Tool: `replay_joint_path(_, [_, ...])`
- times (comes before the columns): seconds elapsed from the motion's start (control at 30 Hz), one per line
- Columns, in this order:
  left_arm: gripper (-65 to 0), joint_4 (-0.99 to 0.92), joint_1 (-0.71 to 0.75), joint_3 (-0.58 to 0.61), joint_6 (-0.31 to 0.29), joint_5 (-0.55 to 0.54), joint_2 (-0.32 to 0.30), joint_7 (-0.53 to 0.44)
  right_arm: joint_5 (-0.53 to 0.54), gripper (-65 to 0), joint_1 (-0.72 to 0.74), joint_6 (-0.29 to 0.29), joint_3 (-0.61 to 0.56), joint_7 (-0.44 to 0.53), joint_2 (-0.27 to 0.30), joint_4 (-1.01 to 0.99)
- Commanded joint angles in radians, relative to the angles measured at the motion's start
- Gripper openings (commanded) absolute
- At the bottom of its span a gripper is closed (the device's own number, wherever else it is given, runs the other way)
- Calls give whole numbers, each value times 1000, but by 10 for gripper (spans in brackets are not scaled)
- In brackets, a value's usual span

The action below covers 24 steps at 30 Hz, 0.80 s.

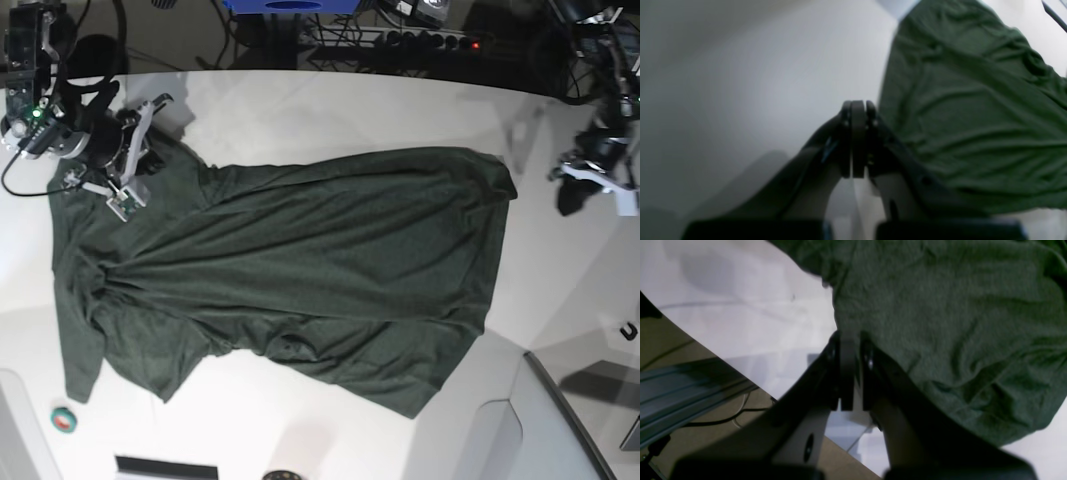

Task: Layout the t-shirt on the table in an organized manner, then fold the t-shirt properly
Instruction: 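Release and regrasp the shirt corner with the left gripper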

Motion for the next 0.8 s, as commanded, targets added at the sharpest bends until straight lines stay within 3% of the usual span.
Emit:
replay_joint_path(0.0, [-650,-6,-6,-4,-7,-16,-8,-19,11,-627,6,1,3,18,8,15])
replay_joint_path(0.27, [-650,-189,-95,126,-4,-13,6,-57,11,-627,7,1,6,18,9,15])
replay_joint_path(0.4, [-650,-272,-106,177,-4,149,8,-125,11,-627,7,1,6,18,12,15])
replay_joint_path(0.53, [-650,-281,-89,195,-9,289,6,-128,11,-627,7,1,10,20,12,15])
replay_joint_path(0.6, [-650,-276,-62,180,-9,318,-15,-128,11,-627,4,1,70,20,1,20])
replay_joint_path(0.77, [-650,-167,11,121,-9,320,-58,-123,11,-621,4,1,300,13,-100,18])
